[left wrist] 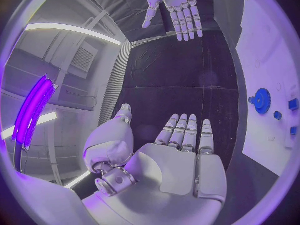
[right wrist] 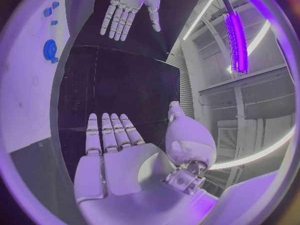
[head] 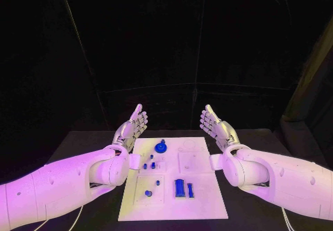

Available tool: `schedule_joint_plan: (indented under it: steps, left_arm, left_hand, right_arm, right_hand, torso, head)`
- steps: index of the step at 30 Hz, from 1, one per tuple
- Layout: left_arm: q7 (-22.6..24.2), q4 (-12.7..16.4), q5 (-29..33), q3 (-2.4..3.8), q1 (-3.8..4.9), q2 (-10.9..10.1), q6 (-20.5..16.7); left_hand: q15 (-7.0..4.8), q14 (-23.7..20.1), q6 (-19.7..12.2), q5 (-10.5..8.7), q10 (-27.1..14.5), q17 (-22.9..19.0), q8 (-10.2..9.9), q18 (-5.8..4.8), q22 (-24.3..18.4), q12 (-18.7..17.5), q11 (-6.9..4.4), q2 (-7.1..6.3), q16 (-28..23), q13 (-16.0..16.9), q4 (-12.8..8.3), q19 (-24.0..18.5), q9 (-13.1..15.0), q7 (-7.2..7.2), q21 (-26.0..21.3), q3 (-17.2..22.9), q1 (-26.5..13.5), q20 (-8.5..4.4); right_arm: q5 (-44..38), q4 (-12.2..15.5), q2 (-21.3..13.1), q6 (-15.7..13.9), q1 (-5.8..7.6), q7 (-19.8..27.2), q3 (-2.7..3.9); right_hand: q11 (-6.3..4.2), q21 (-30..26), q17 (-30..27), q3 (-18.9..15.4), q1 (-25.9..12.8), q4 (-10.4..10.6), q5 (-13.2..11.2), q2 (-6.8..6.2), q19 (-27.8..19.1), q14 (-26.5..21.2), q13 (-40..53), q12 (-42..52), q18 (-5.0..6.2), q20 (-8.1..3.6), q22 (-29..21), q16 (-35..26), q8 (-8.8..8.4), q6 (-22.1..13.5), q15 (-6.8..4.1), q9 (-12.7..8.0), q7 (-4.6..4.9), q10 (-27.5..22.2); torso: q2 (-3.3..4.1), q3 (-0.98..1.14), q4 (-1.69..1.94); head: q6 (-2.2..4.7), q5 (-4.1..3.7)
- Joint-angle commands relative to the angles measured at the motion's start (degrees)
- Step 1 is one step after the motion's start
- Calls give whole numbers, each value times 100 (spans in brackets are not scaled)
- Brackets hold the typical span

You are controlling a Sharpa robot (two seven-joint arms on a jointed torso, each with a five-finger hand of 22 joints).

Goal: Assemble the parts on the task board

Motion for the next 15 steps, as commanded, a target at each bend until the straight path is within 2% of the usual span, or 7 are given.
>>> schedule_joint_plan:
  steps: [1,5,14,15]
  left_arm:
    - [209,188,-282,58,-50,-37,-1064]
    - [230,330,-325,112,-103,-67,-1305]
    - [233,347,-330,118,-110,-70,-1334]
    - [233,347,-330,118,-110,-70,-1334]
  left_hand:
    - [-82,-504,-597,-22,-593,-22,-46,-304,-289,-40,-100,-3,-316,-11,84,-325,-13,-121,-23,-26,-786,-555]
    - [-82,-678,-804,-22,-798,-22,-46,-304,-289,-40,-100,-3,-316,-11,84,-452,-13,-121,-23,-26,-1058,-555]
    - [-82,-969,-1146,-22,-1136,-22,-46,-304,-289,-40,-100,-3,-316,-11,84,-622,-13,-121,-23,-26,-1505,-555]
    - [-82,-985,-1165,-22,-1152,-22,-46,-304,-289,-40,-100,-3,-316,-11,84,-1027,-13,-121,-23,-26,-1532,-555]
  right_arm:
    - [351,86,-15,-616,1,293,17]
    - [352,88,-16,-619,1,294,18]
    - [352,88,-16,-619,1,294,18]
    - [352,88,-16,-619,1,294,18]
  right_hand:
    - [-73,-39,-13,253,-893,5,-37,-13,-641,-692,-29,-42,-438,-432,-16,-27,-44,-624,-36,-23,-135,-684]
    - [-73,-39,-13,253,-1188,5,-37,-13,-859,-922,-29,-42,-438,-432,-16,-27,-44,-830,-36,-23,-135,-912]
    - [-73,-39,-13,253,-1686,5,-37,-13,-1225,-1309,-29,-42,-438,-432,-16,-27,-44,-1183,-36,-23,-135,-1295]
    - [-73,-39,-13,253,-1724,5,-37,-13,-1248,-1336,-29,-42,-438,-432,-16,-27,-44,-1205,-36,-23,-135,-1323]
  torso:
    - [-2,6,1]
    - [-2,6,1]
    - [-2,6,1]
    - [-2,6,1]
  head:
    - [3,0]
    - [3,0]
    - [3,0]
    - [3,0]
